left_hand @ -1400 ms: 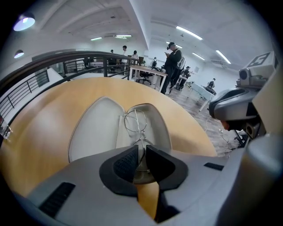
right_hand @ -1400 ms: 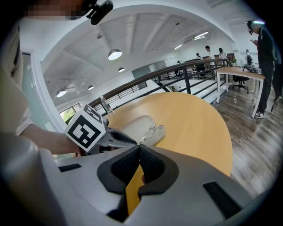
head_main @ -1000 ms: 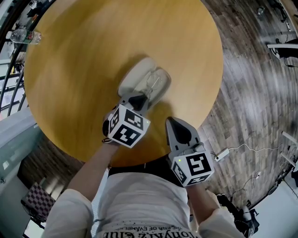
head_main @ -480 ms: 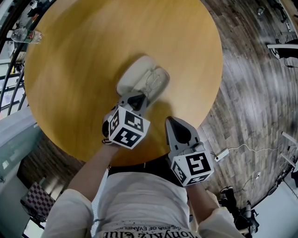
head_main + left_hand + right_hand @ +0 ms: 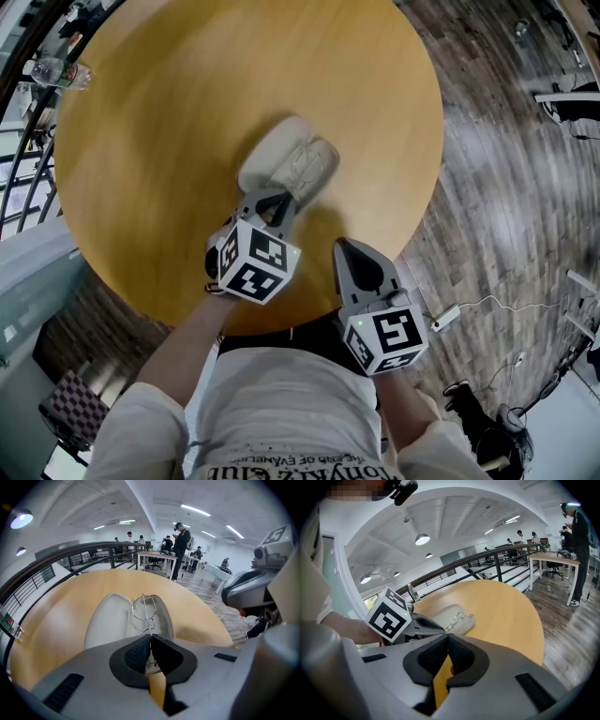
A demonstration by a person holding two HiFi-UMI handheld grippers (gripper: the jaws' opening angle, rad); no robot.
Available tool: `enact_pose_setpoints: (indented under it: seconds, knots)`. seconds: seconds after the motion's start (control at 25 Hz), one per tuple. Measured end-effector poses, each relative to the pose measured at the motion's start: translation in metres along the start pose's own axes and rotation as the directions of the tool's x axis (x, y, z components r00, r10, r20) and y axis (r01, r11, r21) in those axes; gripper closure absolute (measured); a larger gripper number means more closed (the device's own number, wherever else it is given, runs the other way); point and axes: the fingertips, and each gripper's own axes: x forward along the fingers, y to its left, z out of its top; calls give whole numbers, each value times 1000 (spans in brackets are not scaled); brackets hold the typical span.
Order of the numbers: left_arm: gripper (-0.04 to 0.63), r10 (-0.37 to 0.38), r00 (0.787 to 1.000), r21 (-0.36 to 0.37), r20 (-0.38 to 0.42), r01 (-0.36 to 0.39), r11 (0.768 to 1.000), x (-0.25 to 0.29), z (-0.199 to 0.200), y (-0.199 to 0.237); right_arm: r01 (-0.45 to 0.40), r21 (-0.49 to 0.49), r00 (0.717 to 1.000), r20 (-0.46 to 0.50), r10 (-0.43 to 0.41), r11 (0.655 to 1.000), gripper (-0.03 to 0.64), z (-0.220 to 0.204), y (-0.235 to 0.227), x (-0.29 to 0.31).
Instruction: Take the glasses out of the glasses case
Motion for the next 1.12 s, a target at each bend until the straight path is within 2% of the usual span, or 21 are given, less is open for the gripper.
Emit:
enact_pose_setpoints:
  seconds: [0.68, 1.12]
  knots:
    - [561, 28, 996, 13, 79, -30, 999, -45, 18, -13, 62, -34, 996, 73, -59, 998, 592, 25, -6, -38]
    - [561, 53, 989, 19, 138, -56, 998, -85, 20, -32, 46, -70, 992, 116, -38, 996, 592, 32, 18, -64]
